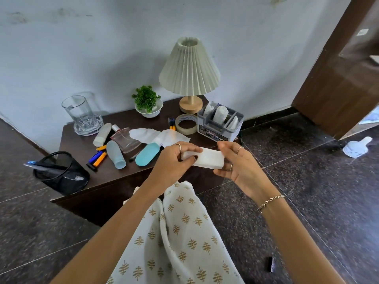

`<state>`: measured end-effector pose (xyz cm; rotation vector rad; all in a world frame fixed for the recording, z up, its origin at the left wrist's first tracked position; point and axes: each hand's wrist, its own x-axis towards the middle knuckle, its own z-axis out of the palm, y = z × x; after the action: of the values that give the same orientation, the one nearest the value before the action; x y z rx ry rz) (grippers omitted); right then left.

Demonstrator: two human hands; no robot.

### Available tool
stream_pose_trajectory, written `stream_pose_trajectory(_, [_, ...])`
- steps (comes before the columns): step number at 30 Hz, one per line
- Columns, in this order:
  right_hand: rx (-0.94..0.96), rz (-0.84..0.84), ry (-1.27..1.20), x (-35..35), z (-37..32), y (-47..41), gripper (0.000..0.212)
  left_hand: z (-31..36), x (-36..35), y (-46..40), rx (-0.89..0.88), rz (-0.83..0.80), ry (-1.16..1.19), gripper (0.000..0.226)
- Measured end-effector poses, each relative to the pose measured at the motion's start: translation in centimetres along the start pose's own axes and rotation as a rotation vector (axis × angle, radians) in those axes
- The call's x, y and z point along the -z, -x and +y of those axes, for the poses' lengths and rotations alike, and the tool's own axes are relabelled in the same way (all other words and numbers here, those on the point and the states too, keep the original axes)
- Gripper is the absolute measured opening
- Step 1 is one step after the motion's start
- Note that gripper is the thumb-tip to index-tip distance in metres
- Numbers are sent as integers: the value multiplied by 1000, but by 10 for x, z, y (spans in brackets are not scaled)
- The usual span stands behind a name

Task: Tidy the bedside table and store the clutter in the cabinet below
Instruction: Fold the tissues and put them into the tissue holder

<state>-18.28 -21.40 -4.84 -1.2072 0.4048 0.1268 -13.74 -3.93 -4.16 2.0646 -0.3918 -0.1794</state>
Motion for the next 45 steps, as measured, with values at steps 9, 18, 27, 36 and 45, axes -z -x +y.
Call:
stream_pose_trajectory(9, [155, -6, 17, 15, -2, -11, 14, -1, -11, -19, 172, -56, 268, 27])
stream_pose_trajectory(18, [269, 110, 43, 27, -40, -36, 19, 16, -32, -66, 269, -147, 592, 25])
stream_pose_trajectory(27, [492, 326, 683, 45, -108, -86, 17, 35, -54, -120, 91, -139, 450, 21])
stream_pose_trajectory(36, [794, 431, 1057, 42, -130, -142, 31, -21, -72, -110, -85, 85, 169, 29])
stream_pose_trajectory(45, [792, 262, 1303, 41, -103, -175, 26, -63, -91, -111, -228, -45, -444, 69])
